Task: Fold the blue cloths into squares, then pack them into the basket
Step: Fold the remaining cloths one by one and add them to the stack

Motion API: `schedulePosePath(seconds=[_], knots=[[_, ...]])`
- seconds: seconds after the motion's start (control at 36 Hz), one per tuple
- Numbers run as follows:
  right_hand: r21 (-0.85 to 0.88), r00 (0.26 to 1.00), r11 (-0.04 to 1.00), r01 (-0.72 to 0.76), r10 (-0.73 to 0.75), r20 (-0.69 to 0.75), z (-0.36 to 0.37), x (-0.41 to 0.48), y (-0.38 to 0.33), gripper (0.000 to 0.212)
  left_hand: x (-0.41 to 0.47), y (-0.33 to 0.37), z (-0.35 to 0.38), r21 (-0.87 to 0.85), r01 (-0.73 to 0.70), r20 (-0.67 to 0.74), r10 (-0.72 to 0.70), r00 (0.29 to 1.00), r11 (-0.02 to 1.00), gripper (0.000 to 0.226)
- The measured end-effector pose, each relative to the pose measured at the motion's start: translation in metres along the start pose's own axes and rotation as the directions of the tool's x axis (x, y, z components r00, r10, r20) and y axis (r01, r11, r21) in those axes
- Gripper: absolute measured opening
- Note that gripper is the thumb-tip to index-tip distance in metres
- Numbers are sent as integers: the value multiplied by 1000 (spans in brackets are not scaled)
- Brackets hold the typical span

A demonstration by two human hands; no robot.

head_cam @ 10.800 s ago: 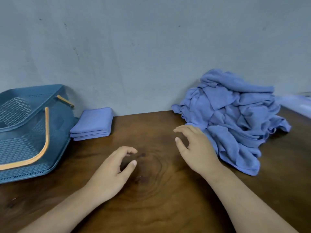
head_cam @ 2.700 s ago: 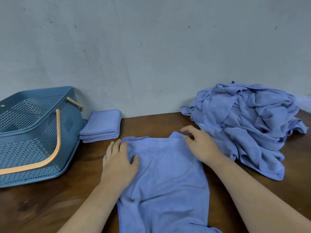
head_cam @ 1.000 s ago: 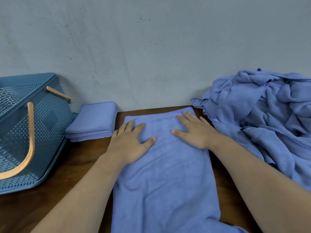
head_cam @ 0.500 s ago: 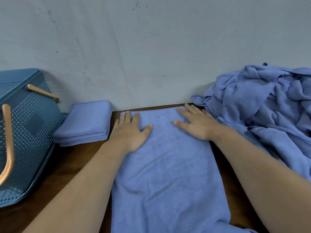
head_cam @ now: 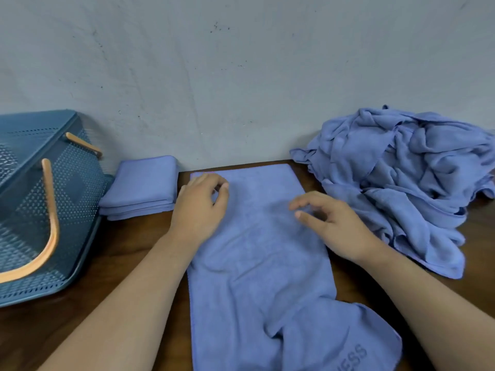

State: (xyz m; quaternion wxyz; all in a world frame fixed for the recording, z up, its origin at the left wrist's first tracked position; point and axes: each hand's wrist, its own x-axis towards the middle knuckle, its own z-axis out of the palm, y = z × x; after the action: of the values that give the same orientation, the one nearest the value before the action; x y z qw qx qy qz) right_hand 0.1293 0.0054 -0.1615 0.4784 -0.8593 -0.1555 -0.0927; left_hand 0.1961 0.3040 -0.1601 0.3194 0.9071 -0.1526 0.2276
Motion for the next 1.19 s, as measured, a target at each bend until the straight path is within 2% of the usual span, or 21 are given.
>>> schedulePosePath(seconds=[0.11, 0.19, 0.28, 0.42, 0.5, 0.56, 0.61, 0.69, 0.75, 0.83, 0.89, 0.94, 1.0, 1.08, 1.19], knots=[[-49, 994, 999, 17, -12, 104, -11, -46, -8, 11, -51, 9, -21, -42, -41, 96, 45, 994, 998, 13], [-79, 995, 996, 45, -38, 87, -16, -60, -11, 17, -87, 14, -41, -23, -61, 162, 64, 985, 998, 12], [-38, 995, 998, 47, -43, 95, -18, -72, -13, 23, -118, 22, -58, -13, -69, 221, 71, 973, 997, 10], [31, 987, 998, 56, -60, 150, -27, -111, -20, 44, -162, 41, -78, -29, -77, 260, 82, 962, 997, 8], [-7, 982, 998, 63, -60, 177, -38, -136, -24, 64, -187, 53, -91, -41, -66, 260, 75, 963, 997, 11], [-64, 981, 995, 74, -61, 186, -44, -152, -26, 71, -204, 64, -101, -60, -57, 279, 71, 958, 997, 19], [-106, 977, 988, 115, -93, 190, -49, -168, -27, 70, -223, 76, -110, -102, -45, 317, 76, 945, 994, 36], [-120, 974, 982, 143, -117, 196, -51, -185, -30, 56, -250, 93, -121, -171, -60, 386, 122, 914, 983, 70], [-101, 978, 984, 149, -131, 163, -53, -189, -36, 46, -261, 101, -126, -184, -82, 415, 153, 897, 979, 76], [10, 991, 993, 120, -121, 57, -56, -190, -49, 31, -270, 108, -129, -161, -103, 405, 161, 900, 982, 52], [188, 998, 982, 32, -22, -58, -57, -195, -57, 27, -273, 110, -129, -146, -106, 387, 155, 909, 984, 32], [327, 986, 945, 10, 46, -163, -54, -203, -67, 24, -273, 110, -129, -147, -90, 381, 140, 914, 985, 23], [361, 973, 932, 35, 51, -226, -50, -208, -81, 21, -273, 109, -131, -179, -46, 365, 110, 925, 983, 22], [414, 960, 905, 103, 19, -281, -49, -209, -103, 31, -273, 113, -136, -260, 34, 325, 54, 944, 965, 10], [350, 962, 929, 121, -24, -271, -53, -205, -111, 15, -274, 111, -135, -308, 105, 328, 2, 945, 945, 13]])
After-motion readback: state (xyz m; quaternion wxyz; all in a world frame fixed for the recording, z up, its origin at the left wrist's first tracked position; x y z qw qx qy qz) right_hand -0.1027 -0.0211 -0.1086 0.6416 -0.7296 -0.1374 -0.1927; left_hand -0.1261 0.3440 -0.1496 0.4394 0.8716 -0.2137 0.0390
